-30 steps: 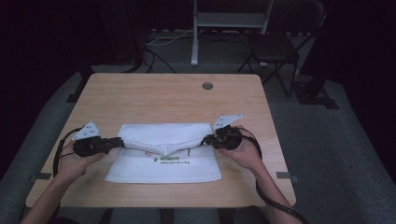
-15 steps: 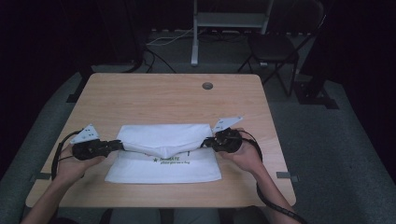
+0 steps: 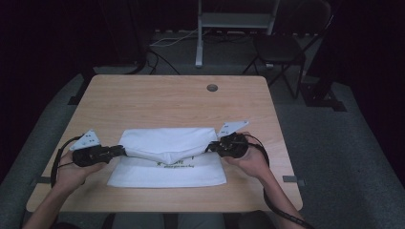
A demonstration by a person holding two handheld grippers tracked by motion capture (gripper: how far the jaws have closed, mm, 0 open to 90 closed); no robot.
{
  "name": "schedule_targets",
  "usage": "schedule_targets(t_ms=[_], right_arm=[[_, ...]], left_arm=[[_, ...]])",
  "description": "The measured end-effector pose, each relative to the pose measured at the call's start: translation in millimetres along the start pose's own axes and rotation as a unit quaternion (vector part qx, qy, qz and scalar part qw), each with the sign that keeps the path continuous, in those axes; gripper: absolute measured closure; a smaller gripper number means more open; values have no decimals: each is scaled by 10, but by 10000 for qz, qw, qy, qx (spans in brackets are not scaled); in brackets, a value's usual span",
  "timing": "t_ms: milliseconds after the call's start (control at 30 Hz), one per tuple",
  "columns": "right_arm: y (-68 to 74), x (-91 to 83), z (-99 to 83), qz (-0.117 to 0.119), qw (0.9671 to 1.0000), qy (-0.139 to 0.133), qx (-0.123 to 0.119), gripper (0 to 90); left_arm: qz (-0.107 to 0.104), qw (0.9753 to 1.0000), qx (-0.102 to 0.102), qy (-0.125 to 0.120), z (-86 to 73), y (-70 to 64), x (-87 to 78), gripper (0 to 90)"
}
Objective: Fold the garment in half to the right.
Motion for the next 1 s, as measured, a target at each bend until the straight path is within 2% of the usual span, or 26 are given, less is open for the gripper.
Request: schedule_targets(t_ms=[1000], right_arm=[[118, -124, -31, 53, 9999, -57, -130, 823]], left_arm=[[-74, 9999, 96, 53, -85, -165, -90, 821]])
Point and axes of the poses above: each handheld gripper's, and its own axes: x roughly forward along the jaws, z roughly out of its top, y roughly to its left, the point moved 7 cm from there along x, roughly forward along the jaws, and after that the axes turned 15 degrees about -z, right-handed, at the moved point
